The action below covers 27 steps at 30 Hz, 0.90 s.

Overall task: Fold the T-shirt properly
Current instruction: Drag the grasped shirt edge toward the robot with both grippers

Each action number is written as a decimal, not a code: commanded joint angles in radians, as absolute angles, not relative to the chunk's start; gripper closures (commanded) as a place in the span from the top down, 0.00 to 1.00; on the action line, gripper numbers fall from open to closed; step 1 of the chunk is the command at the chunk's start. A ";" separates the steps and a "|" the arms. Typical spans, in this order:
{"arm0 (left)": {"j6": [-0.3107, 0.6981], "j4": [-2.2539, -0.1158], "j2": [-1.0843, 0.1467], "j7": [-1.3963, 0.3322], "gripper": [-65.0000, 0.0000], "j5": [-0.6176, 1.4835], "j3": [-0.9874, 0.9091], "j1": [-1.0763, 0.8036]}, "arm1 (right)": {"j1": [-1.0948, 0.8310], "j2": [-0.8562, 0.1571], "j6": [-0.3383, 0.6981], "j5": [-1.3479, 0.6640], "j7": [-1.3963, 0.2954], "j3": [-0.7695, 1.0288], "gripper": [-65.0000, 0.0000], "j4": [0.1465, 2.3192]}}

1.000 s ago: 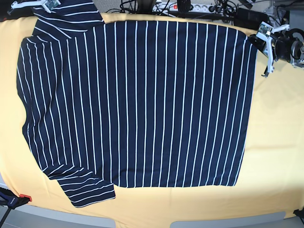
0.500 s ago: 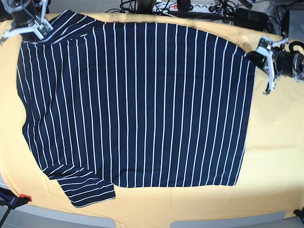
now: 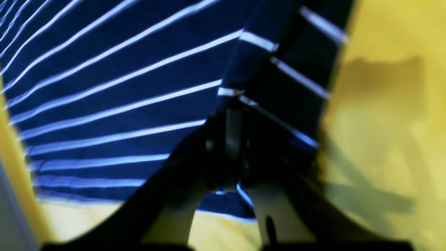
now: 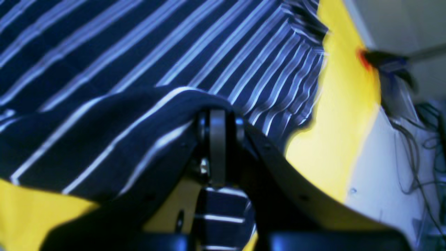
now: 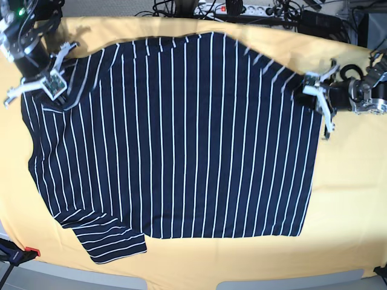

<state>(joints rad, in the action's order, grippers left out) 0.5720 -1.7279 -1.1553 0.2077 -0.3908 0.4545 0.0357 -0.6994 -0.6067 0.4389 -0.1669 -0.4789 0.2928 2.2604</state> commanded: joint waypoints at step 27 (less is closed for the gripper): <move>0.118 -1.673 -1.077 0.021 0.00 -0.382 0.443 0.053 | -0.346 -0.632 0.528 -0.318 -0.434 0.301 0.00 1.893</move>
